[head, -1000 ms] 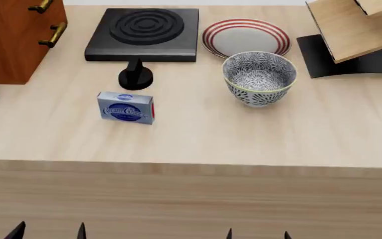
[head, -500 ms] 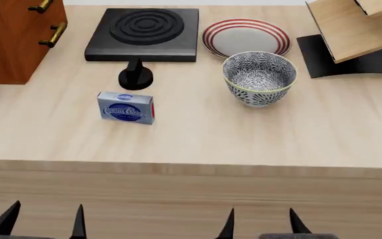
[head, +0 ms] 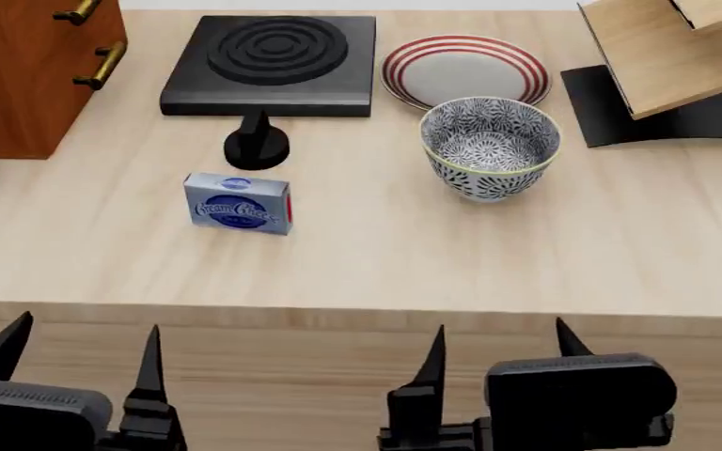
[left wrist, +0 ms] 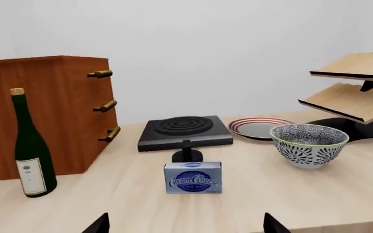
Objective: Pick up the cream cheese and put it in the bowl.
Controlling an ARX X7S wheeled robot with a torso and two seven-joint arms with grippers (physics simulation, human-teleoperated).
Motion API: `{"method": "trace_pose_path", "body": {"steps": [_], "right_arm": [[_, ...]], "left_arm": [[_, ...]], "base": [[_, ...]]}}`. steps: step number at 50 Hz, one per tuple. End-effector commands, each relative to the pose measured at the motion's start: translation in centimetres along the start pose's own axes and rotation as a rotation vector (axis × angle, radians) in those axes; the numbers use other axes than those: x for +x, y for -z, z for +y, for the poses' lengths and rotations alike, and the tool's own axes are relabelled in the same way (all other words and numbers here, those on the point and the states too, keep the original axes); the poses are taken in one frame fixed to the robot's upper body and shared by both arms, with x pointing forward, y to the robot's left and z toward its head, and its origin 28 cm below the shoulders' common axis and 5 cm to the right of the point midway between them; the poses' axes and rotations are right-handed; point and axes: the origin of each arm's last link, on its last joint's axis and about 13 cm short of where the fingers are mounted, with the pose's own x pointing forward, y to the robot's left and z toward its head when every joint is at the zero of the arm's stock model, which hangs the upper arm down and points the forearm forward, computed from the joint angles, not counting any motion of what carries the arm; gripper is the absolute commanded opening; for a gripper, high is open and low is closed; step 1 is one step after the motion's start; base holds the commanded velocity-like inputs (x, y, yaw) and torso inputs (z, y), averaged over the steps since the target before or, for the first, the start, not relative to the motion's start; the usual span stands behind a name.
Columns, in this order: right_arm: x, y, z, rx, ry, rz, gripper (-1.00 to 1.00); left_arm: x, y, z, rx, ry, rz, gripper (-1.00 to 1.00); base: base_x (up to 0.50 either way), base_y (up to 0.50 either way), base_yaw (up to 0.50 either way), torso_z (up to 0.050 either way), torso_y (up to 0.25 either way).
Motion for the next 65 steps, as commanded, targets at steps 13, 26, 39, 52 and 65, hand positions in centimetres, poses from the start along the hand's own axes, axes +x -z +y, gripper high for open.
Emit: {"method": "trace_pose_path", "body": {"steps": [13, 26, 39, 52, 65], "right_arm": [[0.2, -4.0, -0.9, -0.041, -0.003, -0.063, 1.0], [-0.1, -4.2, -1.1, -0.041, -0.003, -0.068, 1.0], [-0.1, -4.4, -1.1, -0.035, -0.008, -0.076, 1.0], [0.0, -4.3, -1.1, -0.038, -0.01, -0.076, 1.0], [-0.2, -4.5, -1.1, -0.039, -0.008, -0.084, 1.0]], "left_arm": [[0.3, -4.1, 0.1, 0.048, 0.034, -0.074, 1.0], [0.0, -4.8, -0.1, 0.06, 0.04, -0.101, 1.0], [0.1, -4.8, -0.3, 0.066, 0.048, -0.102, 1.0], [0.3, -4.8, -0.3, 0.068, 0.053, -0.104, 1.0], [0.2, -4.8, -0.3, 0.071, 0.053, -0.109, 1.0]], "base": [[0.0, 0.0, 0.0, 0.0, 0.0], [0.0, 0.0, 0.0, 0.0, 0.0], [0.04, 0.0, 0.0, 0.0, 0.0], [0.25, 0.0, 0.0, 0.0, 0.0], [0.26, 0.0, 0.0, 0.0, 0.0]]}}
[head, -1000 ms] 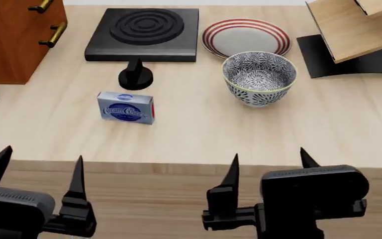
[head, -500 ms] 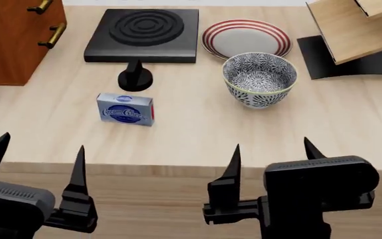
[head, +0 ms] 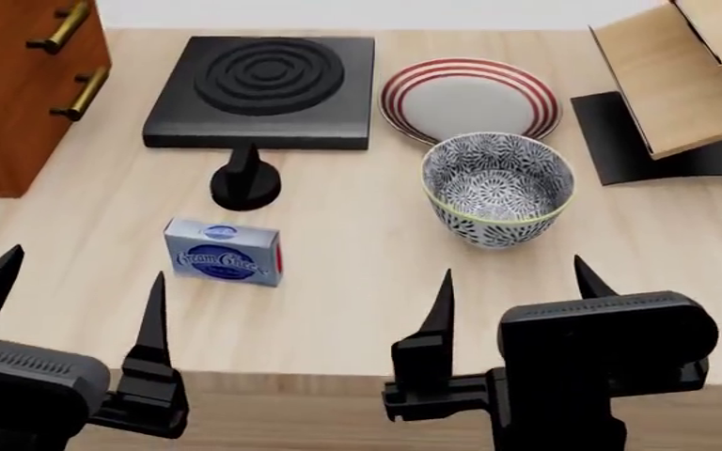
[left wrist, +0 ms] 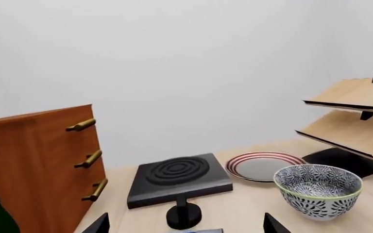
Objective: Pick up the cream cheese and put it in the bowl.
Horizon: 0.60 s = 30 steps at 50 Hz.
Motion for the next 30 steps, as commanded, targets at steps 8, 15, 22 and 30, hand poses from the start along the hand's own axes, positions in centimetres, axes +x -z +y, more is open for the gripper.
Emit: {"method": "trace_pose_path", "body": {"steps": [8, 15, 22, 30], "right_arm": [[-0.09, -0.19, 0.02, 0.001, -0.002, -0.008, 1.0], [-0.13, -0.26, 0.02, 0.0, -0.002, -0.009, 1.0], [-0.21, -0.36, 0.02, -0.001, -0.002, -0.011, 1.0], [-0.29, -0.37, 0.03, 0.0, -0.004, -0.012, 1.0]], "left_arm": [[-0.08, -0.16, 0.02, 0.001, -0.001, -0.007, 1.0], [-0.13, -0.22, 0.02, 0.001, -0.002, -0.01, 1.0], [-0.16, -0.35, 0.03, 0.002, -0.003, -0.012, 1.0], [-0.24, -0.43, 0.01, 0.005, -0.004, -0.014, 1.0]], "base": [[0.26, 0.0, 0.0, 0.0, 0.0], [0.26, 0.0, 0.0, 0.0, 0.0], [0.26, 0.0, 0.0, 0.0, 0.0], [0.25, 0.0, 0.0, 0.0, 0.0]]}}
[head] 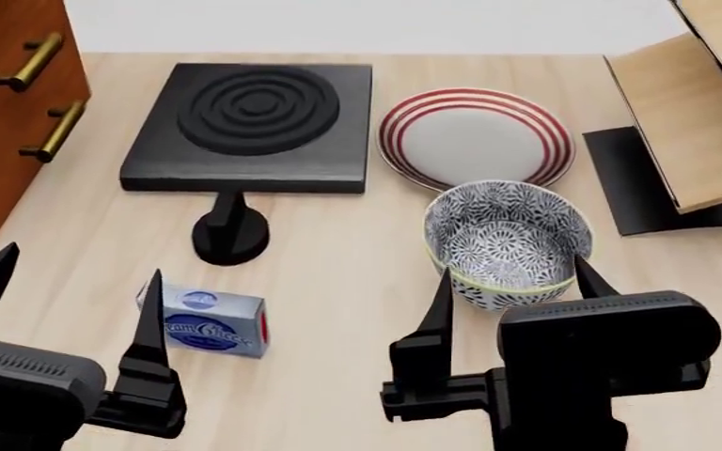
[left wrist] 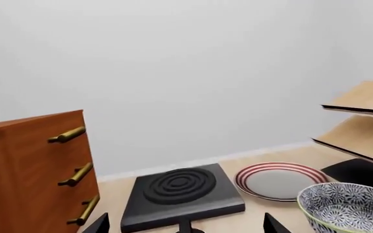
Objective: Pick up the cream cheese and put it in the bowl.
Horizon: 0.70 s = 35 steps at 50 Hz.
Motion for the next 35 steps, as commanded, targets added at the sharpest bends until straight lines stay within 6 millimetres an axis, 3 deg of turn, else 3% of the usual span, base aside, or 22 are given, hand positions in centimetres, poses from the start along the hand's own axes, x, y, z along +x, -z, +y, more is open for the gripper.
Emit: {"method": "trace_pose_path", "body": {"steps": [1, 35], "right_arm": [[-0.12, -0.11, 0.0, 0.0, -0.002, -0.003, 1.0], [-0.08, -0.24, 0.16, -0.005, -0.006, -0.005, 1.0]], "left_arm": [[-0.09, -0.14, -0.02, 0.004, -0.002, -0.004, 1.0], [-0.12, -0.13, 0.11, 0.0, -0.002, -0.01, 1.0]], "base": [[0.24, 0.0, 0.0, 0.0, 0.0], [0.21, -0.03, 0.0, 0.0, 0.0]]}}
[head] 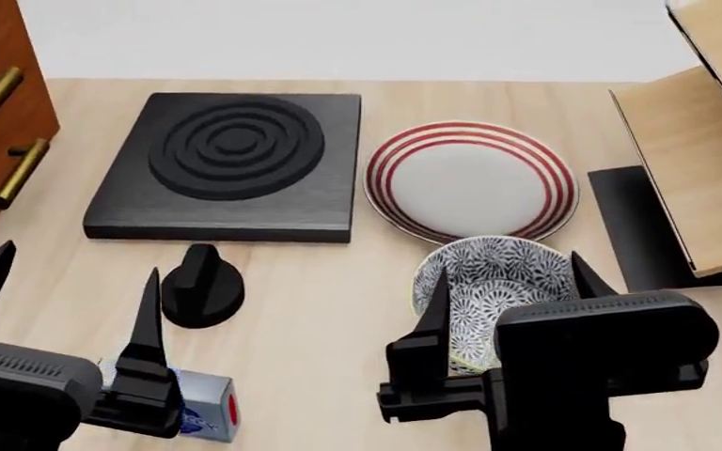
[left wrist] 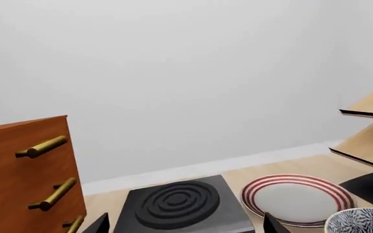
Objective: Pick up the cream cheese and put it in the bowl.
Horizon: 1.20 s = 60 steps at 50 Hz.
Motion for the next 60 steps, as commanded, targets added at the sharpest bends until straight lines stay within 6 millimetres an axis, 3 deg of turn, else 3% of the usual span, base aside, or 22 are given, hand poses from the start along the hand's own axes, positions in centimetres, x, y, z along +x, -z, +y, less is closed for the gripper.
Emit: {"method": "trace_pose_path", "body": {"steps": [1, 47, 51, 52, 60], "right_arm": [[0.01, -0.12, 0.07, -0.004, -0.001, -0.001, 1.0], [-0.09, -0.26, 0.13, -0.014, 0.0, -0.008, 1.0], [-0.15, 0.66, 0.25, -0.013, 0.0, -0.007, 1.0], [-0.06, -0.08, 0.15, -0.013, 0.0, -0.007, 1.0], [-0.11, -0.26, 0.08, -0.012, 0.002, -0.008, 1.0]], "left_arm": [[-0.06, 0.0, 0.05, -0.001, 0.0, -0.003, 1.0], [-0.32, -0.29, 0.13, 0.006, -0.02, -0.013, 1.0], [-0.3, -0.25, 0.14, 0.006, -0.021, -0.012, 1.0], [-0.28, -0.26, 0.14, 0.008, -0.021, -0.012, 1.0], [-0.32, -0.25, 0.13, 0.006, -0.024, -0.013, 1.0]], "base": [[0.14, -0.09, 0.0, 0.0, 0.0], [0.14, -0.03, 0.0, 0.0, 0.0], [0.15, 0.0, 0.0, 0.0, 0.0], [0.15, 0.0, 0.0, 0.0, 0.0], [0.15, 0.0, 0.0, 0.0, 0.001]]}}
